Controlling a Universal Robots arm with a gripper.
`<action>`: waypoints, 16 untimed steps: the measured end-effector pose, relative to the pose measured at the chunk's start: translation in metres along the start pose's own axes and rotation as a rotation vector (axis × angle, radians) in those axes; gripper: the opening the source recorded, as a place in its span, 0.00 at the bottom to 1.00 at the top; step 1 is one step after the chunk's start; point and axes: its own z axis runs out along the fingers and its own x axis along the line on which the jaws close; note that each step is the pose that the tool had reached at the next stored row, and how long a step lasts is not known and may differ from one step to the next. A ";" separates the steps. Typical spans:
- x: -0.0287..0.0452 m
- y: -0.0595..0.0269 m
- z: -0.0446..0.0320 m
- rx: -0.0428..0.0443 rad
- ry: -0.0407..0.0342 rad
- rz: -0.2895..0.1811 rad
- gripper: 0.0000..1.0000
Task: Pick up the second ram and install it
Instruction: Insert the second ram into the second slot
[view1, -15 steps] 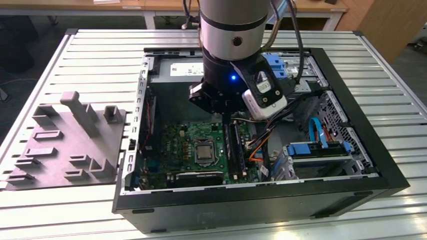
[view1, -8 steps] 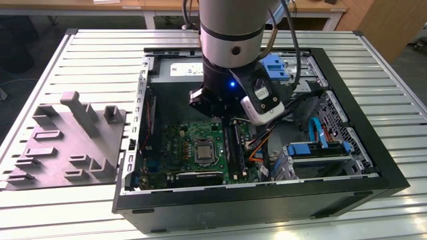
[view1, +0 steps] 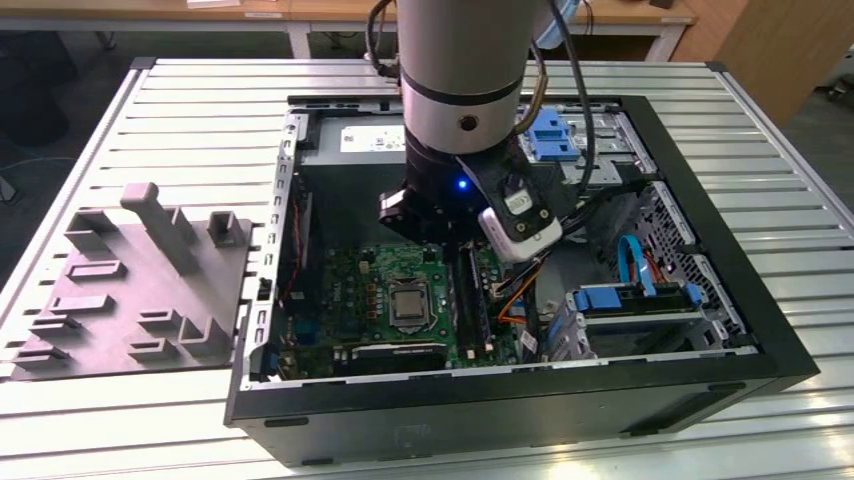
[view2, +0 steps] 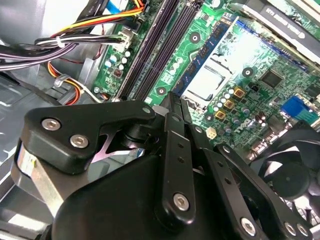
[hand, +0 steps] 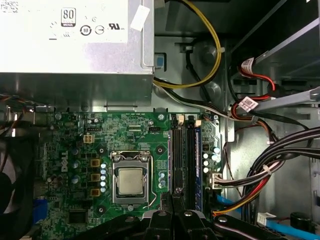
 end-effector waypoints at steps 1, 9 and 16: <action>0.0001 -0.0001 0.0012 0.0000 0.0000 0.000 0.12; 0.0006 -0.0007 0.0100 -0.0001 0.0000 0.000 0.12; 0.0010 -0.0011 0.0170 0.0000 0.0000 0.000 0.12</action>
